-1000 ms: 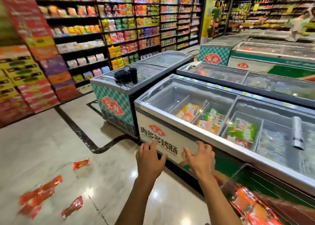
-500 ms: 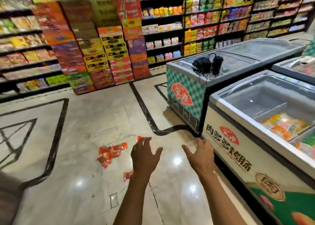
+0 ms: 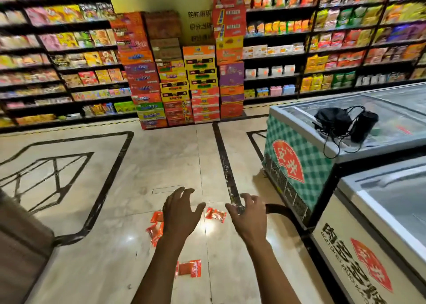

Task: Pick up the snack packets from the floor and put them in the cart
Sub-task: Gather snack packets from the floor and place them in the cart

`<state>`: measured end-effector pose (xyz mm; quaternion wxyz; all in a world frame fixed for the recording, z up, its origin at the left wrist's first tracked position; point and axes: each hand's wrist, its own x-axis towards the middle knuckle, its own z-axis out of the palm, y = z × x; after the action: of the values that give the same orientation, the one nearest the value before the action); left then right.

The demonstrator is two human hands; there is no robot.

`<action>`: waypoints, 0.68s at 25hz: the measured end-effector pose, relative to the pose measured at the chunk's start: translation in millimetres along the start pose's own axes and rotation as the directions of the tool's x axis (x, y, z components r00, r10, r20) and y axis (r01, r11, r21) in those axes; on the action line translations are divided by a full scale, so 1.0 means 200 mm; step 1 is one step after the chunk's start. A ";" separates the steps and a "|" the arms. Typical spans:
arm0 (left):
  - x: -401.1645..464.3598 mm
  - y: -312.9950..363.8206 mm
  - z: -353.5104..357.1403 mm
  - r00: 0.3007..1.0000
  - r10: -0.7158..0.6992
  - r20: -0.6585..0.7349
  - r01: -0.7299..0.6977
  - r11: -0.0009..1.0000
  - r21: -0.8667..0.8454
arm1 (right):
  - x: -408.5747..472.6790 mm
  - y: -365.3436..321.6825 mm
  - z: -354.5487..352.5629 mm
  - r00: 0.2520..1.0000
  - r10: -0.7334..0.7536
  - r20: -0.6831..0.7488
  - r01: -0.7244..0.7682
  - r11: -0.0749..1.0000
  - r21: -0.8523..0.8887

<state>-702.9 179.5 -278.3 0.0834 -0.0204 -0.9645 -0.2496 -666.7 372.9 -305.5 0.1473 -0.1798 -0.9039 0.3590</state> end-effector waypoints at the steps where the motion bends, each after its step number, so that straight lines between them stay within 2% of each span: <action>1: 0.06 -0.01 0.01 1.000 -0.024 0.005 0.024 1.000 0.008 | 0.08 0.00 0.04 1.000 -0.001 0.021 0.001 1.000 0.000; 11: 0.76 -0.32 0.48 0.952 -0.297 0.070 0.301 0.952 -0.053 | 1.00 0.14 0.63 0.975 0.056 0.214 -0.057 0.998 -0.001; 17: 1.21 -0.42 0.77 0.868 -0.478 0.139 0.487 0.872 -0.044 | 1.58 0.15 1.03 0.939 0.086 0.333 -0.067 0.995 -0.068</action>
<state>-971.1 179.4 -410.1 -0.0423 0.2025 -0.9318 -0.2981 -1024.1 407.0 -427.9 -0.0276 -0.1551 -0.9177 0.3647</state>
